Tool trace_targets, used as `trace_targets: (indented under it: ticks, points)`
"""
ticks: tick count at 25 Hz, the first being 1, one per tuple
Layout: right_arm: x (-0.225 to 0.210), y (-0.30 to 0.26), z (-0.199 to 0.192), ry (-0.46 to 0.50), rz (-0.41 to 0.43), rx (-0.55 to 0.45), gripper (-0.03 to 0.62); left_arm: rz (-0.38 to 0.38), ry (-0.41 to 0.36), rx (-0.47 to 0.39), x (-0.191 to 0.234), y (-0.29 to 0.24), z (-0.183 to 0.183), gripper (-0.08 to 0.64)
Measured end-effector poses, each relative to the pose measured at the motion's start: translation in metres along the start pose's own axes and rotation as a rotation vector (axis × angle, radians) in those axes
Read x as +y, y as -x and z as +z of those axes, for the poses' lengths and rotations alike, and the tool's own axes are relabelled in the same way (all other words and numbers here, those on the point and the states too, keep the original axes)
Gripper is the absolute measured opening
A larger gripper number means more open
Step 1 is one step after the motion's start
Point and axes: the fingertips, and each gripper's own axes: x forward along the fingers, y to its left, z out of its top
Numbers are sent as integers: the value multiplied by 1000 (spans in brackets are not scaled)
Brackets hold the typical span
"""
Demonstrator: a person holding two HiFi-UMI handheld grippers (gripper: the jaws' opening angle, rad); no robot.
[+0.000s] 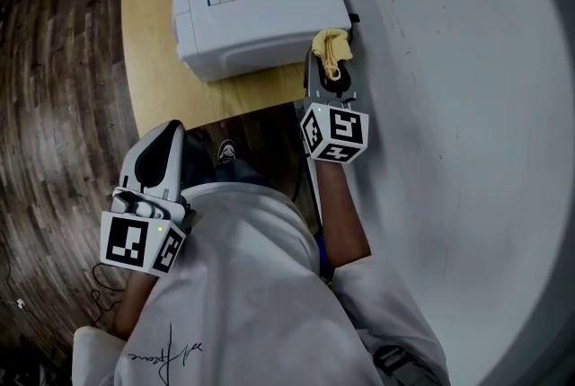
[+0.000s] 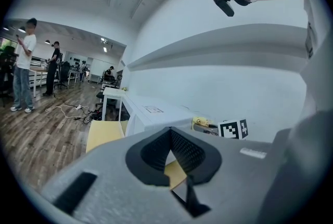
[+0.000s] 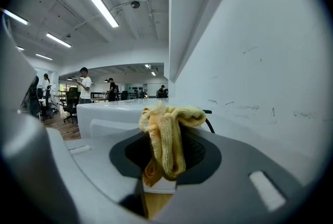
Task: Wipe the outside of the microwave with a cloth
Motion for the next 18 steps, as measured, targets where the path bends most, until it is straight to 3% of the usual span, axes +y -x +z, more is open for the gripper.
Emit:
trace_targets:
  ticks: [18]
  points:
    - [88,1,-6,-17,164,16,107,28,45,-10,14,14,-5,-10]
